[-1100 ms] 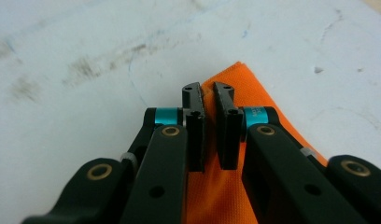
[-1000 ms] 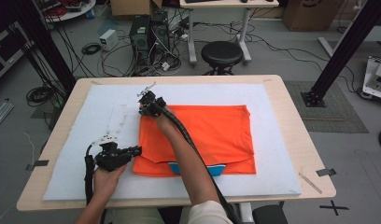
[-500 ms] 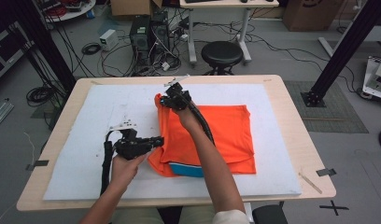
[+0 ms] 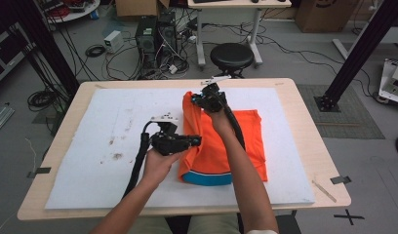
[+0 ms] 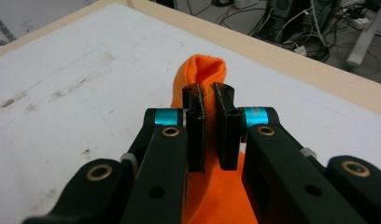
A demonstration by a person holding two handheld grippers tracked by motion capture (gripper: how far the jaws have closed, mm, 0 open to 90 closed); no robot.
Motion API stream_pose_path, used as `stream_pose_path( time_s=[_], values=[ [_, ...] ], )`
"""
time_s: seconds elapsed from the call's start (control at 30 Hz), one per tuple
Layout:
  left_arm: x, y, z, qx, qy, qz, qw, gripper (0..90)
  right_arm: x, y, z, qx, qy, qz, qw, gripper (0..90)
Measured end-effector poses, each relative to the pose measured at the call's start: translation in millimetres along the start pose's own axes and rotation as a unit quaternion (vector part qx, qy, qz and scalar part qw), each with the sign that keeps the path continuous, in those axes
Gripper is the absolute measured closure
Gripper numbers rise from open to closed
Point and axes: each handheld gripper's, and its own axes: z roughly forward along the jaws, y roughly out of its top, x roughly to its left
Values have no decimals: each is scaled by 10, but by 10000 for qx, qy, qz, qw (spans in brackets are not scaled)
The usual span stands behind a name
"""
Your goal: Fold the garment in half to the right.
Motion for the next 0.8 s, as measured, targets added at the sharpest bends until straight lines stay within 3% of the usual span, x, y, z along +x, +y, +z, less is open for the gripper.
stream_pose_path(
  time_s=[0.37,0.8],
  values=[
    [-230,195,544,355,-245,85,9990,829,-417,-201,-358,-170,-196,373,9990,851],
    [-401,226,1175,832,-304,244,9958,829,-895,-582,-618,-178,-344,877,9954,850]
  ],
)
